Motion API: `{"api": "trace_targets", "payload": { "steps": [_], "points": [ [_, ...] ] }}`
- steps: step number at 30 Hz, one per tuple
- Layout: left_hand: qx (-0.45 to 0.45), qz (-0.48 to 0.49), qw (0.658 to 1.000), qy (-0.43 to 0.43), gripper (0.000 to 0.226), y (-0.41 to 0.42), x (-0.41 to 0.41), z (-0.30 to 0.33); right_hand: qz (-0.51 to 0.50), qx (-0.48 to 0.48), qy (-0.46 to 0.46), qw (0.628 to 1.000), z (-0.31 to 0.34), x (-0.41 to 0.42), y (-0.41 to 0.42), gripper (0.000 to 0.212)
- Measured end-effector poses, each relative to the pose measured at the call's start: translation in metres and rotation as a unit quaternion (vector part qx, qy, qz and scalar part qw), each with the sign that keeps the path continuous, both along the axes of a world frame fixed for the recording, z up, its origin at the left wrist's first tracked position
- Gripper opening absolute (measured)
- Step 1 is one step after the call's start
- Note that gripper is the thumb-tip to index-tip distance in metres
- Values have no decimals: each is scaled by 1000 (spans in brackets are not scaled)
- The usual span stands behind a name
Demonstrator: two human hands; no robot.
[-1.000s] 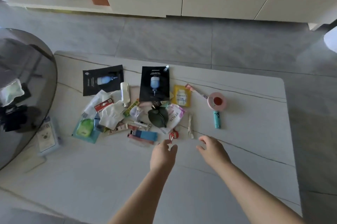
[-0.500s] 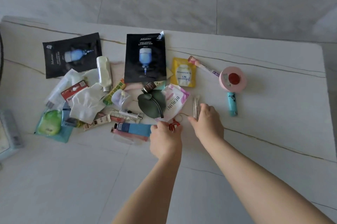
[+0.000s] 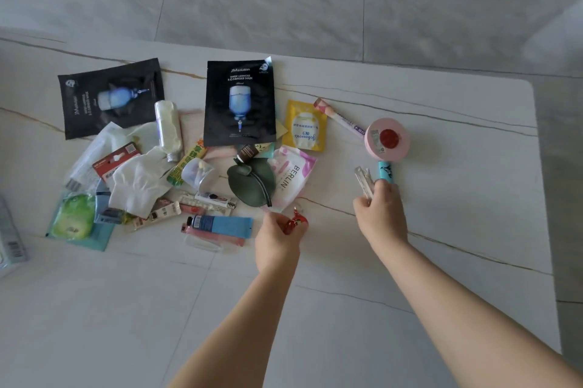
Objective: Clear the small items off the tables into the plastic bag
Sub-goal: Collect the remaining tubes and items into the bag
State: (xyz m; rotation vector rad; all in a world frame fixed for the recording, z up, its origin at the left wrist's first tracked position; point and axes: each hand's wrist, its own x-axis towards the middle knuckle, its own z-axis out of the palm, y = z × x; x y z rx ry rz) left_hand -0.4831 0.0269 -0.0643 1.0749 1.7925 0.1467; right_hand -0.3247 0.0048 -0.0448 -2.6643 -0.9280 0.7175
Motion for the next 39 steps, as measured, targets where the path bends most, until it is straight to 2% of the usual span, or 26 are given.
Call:
{"api": "trace_targets", "payload": {
  "steps": [6,9,11,14,16,18,21,23,27,30,32,35,39],
  "points": [
    [-3,2,1000,-23,25,-1,11,-4,11,-45,-66,997,-6,36,8,39],
    [-2,-3,999,-37,24,-3,11,-8,-26,-63,-65,996,-15,35,12,37],
    [-9,-39,998,-47,19,-5,8,-9,-60,-66,-44,995,-18,30,12,33],
    [-47,-73,993,-80,12,-4,4,-1,-48,-85,16,995,-18,19,10,29],
    [-86,-51,988,-114,6,-3,2,11,-43,-94,77,992,-14,10,9,18],
    [-112,-4,983,-147,7,0,-2,24,-88,-77,160,980,-6,1,8,14],
    [-122,79,972,-186,18,16,-11,42,-183,-1,302,936,5,-10,10,8],
    [-99,138,967,-189,21,33,-18,49,-208,38,363,908,11,-14,12,13],
    [-46,190,973,-122,23,64,-28,45,-174,59,398,899,15,-21,18,13],
    [-46,150,988,-3,32,78,-30,31,-159,51,405,899,9,-25,15,10],
    [-34,128,990,43,35,82,-29,23,-150,45,405,901,4,-26,10,12],
    [-18,103,991,79,37,87,-22,15,-148,39,403,903,-1,-25,3,13],
    [-34,138,986,84,43,90,-18,12,-151,38,397,904,-3,-22,-3,12]
  ]
}}
